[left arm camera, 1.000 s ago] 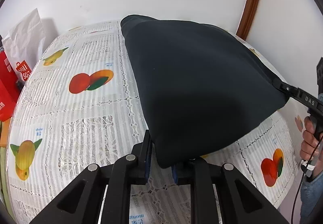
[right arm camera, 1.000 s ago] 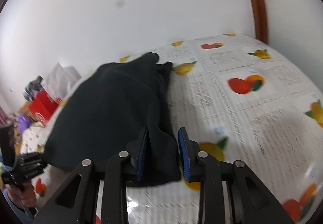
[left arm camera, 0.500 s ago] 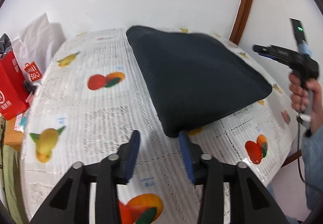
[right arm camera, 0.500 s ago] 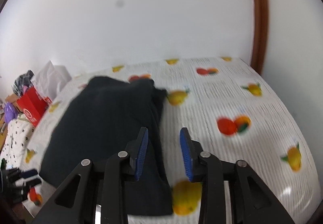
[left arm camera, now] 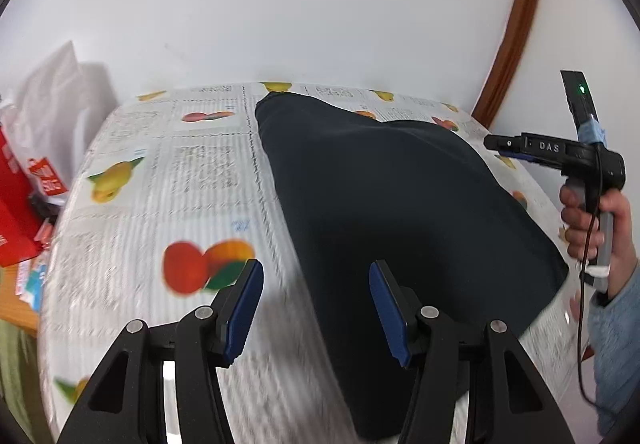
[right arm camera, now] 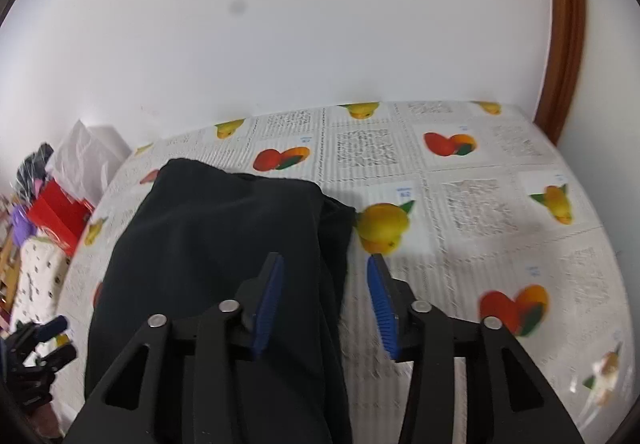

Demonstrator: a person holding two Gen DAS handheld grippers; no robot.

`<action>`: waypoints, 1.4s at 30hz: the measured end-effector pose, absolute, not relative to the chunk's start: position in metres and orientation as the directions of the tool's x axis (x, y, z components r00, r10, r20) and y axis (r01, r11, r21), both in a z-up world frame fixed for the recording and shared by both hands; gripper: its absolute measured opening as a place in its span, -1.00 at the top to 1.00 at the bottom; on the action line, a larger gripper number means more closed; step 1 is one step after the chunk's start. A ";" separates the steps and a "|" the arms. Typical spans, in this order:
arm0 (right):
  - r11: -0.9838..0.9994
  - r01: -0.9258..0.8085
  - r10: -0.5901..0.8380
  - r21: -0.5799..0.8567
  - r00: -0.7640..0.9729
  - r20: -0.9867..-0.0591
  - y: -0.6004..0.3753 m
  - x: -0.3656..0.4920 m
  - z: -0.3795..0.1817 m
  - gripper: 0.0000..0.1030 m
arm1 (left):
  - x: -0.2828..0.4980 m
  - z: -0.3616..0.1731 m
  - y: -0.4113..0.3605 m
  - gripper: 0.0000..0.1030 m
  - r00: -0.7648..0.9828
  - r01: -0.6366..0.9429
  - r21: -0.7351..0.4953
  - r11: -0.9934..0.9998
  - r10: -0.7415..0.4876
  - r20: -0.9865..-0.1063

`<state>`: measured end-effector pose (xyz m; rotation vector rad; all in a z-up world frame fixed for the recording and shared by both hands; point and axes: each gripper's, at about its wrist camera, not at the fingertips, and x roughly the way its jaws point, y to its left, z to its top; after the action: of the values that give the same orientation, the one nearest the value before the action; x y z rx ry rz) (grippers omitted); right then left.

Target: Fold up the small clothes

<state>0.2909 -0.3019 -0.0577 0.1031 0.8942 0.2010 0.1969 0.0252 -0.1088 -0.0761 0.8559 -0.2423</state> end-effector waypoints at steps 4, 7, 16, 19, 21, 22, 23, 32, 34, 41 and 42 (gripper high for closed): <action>0.976 -0.131 0.217 0.173 0.581 -0.785 -0.294 0.319 -0.069 0.02 | 0.222 -0.117 0.019 -0.02 0.610 0.198 -0.179 0.964 -0.264 -0.747; 0.972 -0.129 0.234 0.196 0.548 -0.803 -0.289 0.340 -0.080 0.02 | 0.230 -0.122 0.016 -0.02 0.591 0.214 -0.195 0.957 -0.286 -0.754; 0.938 -0.175 0.345 0.298 0.490 -0.800 -0.274 0.383 -0.100 0.82 | 0.236 -0.134 0.013 -0.08 0.563 0.213 -0.200 0.956 -0.288 -0.774; 0.936 -0.289 0.350 0.203 0.686 -0.638 -0.279 0.354 -0.067 0.85 | 0.238 -0.135 0.016 -0.08 0.556 0.211 -0.218 0.953 -0.300 -0.775; 0.930 -0.280 0.367 0.238 0.707 -0.604 -0.289 0.350 -0.065 0.85 | 0.238 -0.134 0.015 -0.08 0.558 0.214 -0.213 0.953 -0.298 -0.774; 0.940 -0.259 0.341 0.222 0.696 -0.632 -0.289 0.355 -0.073 0.85 | 0.238 -0.134 0.014 -0.08 0.559 0.215 -0.209 0.954 -0.296 -0.774; 0.950 -0.240 0.312 0.201 0.679 -0.664 -0.287 0.361 -0.080 0.85 | 0.238 -0.133 0.013 -0.08 0.561 0.214 -0.206 0.955 -0.292 -0.775; 0.963 -0.141 0.269 0.231 0.602 -0.752 -0.310 0.349 -0.077 0.31 | 0.224 -0.125 0.019 -0.11 0.576 0.192 -0.206 0.959 -0.280 -0.768; 0.960 -0.160 0.279 0.229 0.598 -0.752 -0.315 0.327 -0.070 0.19 | 0.219 -0.123 0.019 -0.12 0.581 0.190 -0.207 0.960 -0.280 -0.764; 0.926 -0.182 0.375 0.331 0.541 -0.753 -0.325 0.282 -0.092 0.11 | 0.200 -0.120 0.019 -0.14 0.590 0.184 -0.212 0.960 -0.280 -0.757; 0.924 -0.176 0.378 0.339 0.538 -0.753 -0.324 0.282 -0.096 0.15 | 0.199 -0.120 0.017 -0.14 0.588 0.181 -0.207 0.962 -0.274 -0.761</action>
<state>0.2818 -0.3240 -0.0960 0.2334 0.9489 0.3333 0.1988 0.0175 -0.1204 -0.1112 0.9046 -0.2654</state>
